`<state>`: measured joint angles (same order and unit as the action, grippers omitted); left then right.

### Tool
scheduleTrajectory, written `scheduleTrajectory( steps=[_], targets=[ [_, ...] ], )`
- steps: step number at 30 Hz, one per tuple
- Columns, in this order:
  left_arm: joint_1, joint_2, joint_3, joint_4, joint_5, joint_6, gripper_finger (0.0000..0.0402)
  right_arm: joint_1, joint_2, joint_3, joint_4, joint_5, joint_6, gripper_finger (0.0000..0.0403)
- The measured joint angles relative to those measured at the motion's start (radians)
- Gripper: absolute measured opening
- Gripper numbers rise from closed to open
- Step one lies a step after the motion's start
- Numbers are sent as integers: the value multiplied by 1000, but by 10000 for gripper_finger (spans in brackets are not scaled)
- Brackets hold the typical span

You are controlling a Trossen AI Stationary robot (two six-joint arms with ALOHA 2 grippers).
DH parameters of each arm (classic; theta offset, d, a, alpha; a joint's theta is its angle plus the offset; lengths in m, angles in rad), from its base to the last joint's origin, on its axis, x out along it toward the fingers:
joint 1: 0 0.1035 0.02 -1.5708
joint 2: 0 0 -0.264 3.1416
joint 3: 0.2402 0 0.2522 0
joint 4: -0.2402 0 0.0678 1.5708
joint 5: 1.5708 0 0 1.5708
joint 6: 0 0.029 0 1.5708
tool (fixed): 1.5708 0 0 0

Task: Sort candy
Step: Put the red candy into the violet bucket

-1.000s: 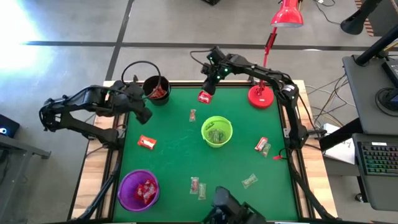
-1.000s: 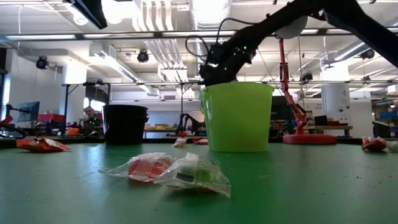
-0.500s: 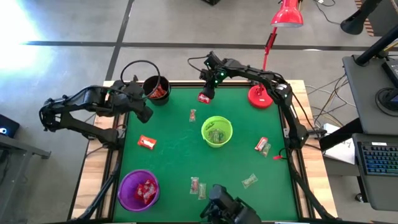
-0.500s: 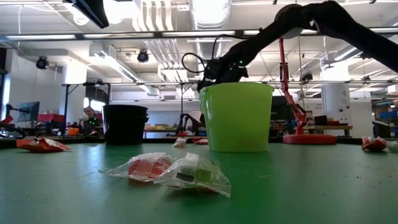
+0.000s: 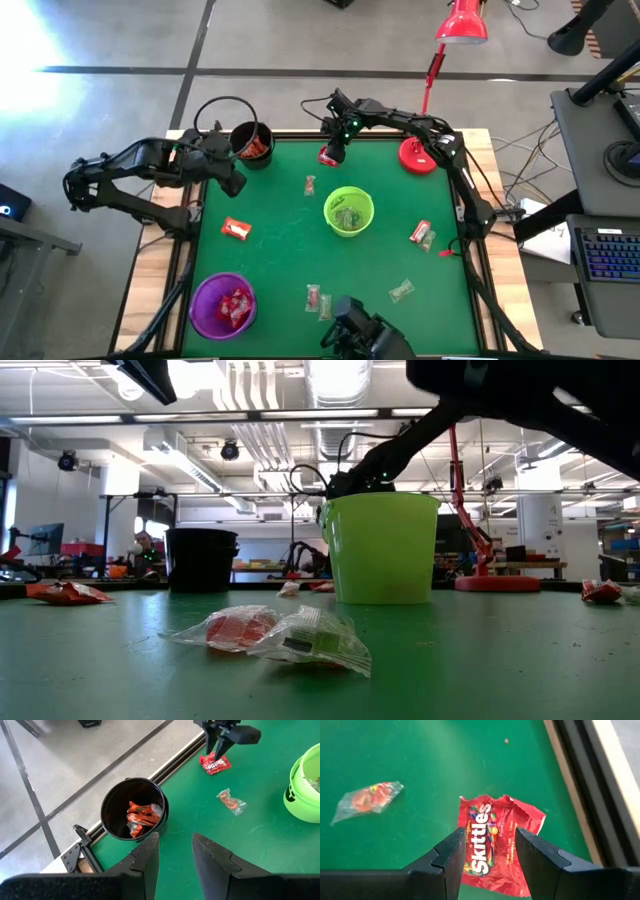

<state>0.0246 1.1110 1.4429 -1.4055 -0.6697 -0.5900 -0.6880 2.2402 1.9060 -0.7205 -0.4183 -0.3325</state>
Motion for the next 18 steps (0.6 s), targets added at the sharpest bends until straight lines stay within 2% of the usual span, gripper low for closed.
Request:
scheduleTrajectory(
  steps=[5, 10, 18],
  targets=[
    [0, 0, 0, 1, 0, 0, 100, 0, 21, 0, 5, 12, -2, 164],
    [0, 0, 0, 12, 0, 0, 100, 0, 28, 0, 8, 101, -46, 164],
    [0, 0, 0, 17, -1, 0, 100, -3, 62, 3, 3, 76, -42, 164]
  ],
)
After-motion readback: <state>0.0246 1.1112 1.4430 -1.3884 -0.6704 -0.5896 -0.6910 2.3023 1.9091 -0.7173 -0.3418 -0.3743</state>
